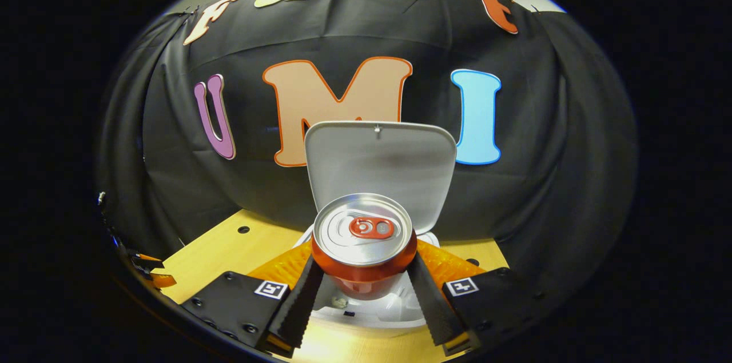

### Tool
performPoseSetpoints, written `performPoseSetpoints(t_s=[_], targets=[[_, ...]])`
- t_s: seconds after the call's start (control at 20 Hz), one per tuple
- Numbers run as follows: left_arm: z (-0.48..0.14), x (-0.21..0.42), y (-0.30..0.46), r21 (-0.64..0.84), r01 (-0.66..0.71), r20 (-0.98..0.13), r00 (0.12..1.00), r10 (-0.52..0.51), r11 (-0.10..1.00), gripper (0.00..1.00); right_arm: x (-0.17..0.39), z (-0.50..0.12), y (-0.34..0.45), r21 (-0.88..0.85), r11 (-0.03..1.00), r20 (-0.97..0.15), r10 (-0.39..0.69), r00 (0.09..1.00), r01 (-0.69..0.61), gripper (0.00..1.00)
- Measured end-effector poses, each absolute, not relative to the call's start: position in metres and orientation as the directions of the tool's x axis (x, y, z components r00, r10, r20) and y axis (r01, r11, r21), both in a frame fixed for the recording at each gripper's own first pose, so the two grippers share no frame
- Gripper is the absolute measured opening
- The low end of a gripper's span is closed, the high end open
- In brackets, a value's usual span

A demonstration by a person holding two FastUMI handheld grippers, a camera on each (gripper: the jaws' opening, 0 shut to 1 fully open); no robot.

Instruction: Press the lid of the desktop garbage bin to open it, pick up the crumpled paper on the desktop and throw it into the bin, then pick up the pop can on the desktop and drop it into the bin, and finally close the garbage bin lid.

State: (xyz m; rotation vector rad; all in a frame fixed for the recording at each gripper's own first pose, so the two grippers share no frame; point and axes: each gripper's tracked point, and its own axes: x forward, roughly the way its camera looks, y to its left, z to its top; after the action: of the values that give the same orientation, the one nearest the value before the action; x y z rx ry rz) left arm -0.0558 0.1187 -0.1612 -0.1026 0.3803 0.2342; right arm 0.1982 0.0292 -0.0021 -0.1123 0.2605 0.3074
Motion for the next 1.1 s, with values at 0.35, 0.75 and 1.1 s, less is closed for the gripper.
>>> performPoseSetpoints(t_s=[0.35,0.75,1.1], targets=[[-0.16,-0.048,0.114,-0.046,-0.229,-0.378,0.905,0.195,0.972,0.96,0.204,-0.007,0.024,-0.077,0.95,-0.279,0.271,0.921,-0.302,0.92],[-0.16,-0.042,0.108,-0.061,-0.199,-0.383,0.909,0.161,0.978,0.96,0.209,0.022,0.028,-0.032,0.955,-0.247,0.279,0.928,-0.296,0.98],[-0.158,-0.046,0.112,-0.055,-0.2,-0.377,0.911,0.164,0.978,0.96,0.224,0.061,0.042,-0.071,0.949,-0.197,0.29,0.937,-0.309,0.97]])
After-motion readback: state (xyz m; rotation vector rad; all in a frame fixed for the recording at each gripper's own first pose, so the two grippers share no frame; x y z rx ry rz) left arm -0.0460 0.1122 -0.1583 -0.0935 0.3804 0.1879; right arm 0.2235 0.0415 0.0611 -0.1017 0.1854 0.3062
